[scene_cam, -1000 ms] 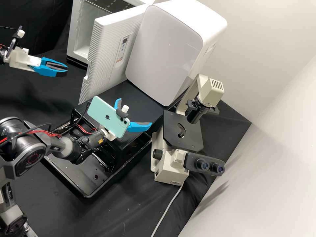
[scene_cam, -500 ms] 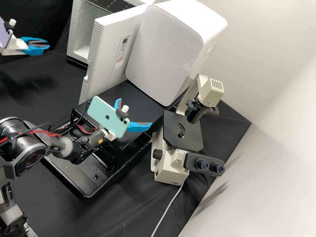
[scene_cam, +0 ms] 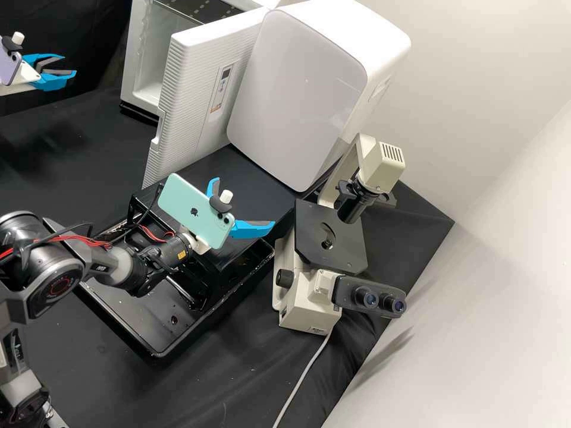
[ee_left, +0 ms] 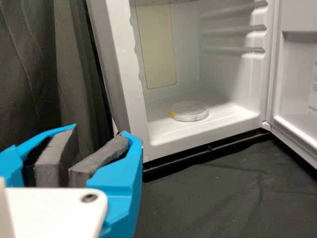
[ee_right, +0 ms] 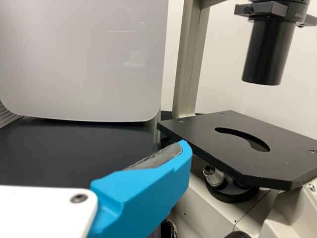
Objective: Open the incubator door
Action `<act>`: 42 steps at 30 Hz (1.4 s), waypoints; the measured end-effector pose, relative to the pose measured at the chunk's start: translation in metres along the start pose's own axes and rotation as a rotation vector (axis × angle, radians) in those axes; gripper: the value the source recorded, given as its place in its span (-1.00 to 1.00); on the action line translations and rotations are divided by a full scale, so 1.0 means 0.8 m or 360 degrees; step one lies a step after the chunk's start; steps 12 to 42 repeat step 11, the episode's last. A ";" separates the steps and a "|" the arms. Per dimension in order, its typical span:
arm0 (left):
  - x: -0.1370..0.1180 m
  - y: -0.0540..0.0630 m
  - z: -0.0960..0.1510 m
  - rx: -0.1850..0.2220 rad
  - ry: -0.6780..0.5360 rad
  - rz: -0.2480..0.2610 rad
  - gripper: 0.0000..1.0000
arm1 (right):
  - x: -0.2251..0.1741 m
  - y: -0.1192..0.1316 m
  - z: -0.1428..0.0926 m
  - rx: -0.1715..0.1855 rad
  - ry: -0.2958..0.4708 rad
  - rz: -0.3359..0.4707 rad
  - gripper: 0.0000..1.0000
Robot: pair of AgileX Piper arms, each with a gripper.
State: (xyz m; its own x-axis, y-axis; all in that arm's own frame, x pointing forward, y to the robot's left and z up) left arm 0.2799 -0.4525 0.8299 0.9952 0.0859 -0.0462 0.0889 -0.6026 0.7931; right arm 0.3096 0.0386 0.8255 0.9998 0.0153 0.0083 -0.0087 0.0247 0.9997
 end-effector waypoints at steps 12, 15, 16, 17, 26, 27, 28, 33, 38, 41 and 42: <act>-0.012 0.008 0.003 -0.0122 -0.0021 0.0335 1.00 | 0.000 0.000 0.000 0.0000 0.0000 0.0000 1.00; -0.012 0.008 0.003 -0.0122 -0.0021 0.0335 1.00 | 0.000 0.000 0.000 0.0000 0.0000 0.0000 1.00; -0.012 0.008 0.003 -0.0122 -0.0021 0.0335 1.00 | 0.000 0.000 0.000 0.0000 0.0000 0.0000 1.00; -0.012 0.008 0.003 -0.0122 -0.0021 0.0335 1.00 | 0.000 0.000 0.000 0.0000 0.0000 0.0000 1.00; -0.012 0.008 0.003 -0.0122 -0.0021 0.0335 1.00 | 0.000 0.000 0.000 0.0000 0.0000 0.0000 1.00; -0.012 0.008 0.003 -0.0122 -0.0021 0.0335 1.00 | 0.000 0.000 0.000 0.0000 0.0000 0.0000 1.00; -0.012 0.008 0.003 -0.0122 -0.0021 0.0335 1.00 | 0.000 0.000 0.000 0.0000 0.0000 0.0000 1.00; -0.012 0.008 0.003 -0.0122 -0.0021 0.0335 1.00 | 0.000 0.000 0.000 0.0000 0.0000 0.0000 1.00; -0.012 0.008 0.003 -0.0122 -0.0021 0.0335 1.00 | 0.000 0.000 0.000 0.0000 0.0000 0.0000 1.00; -0.012 0.008 0.003 -0.0122 -0.0021 0.0335 1.00 | 0.000 0.000 0.000 0.0000 0.0000 0.0000 1.00; -0.012 0.008 0.003 -0.0122 -0.0021 0.0335 1.00 | 0.000 0.000 0.000 0.0000 0.0000 0.0000 1.00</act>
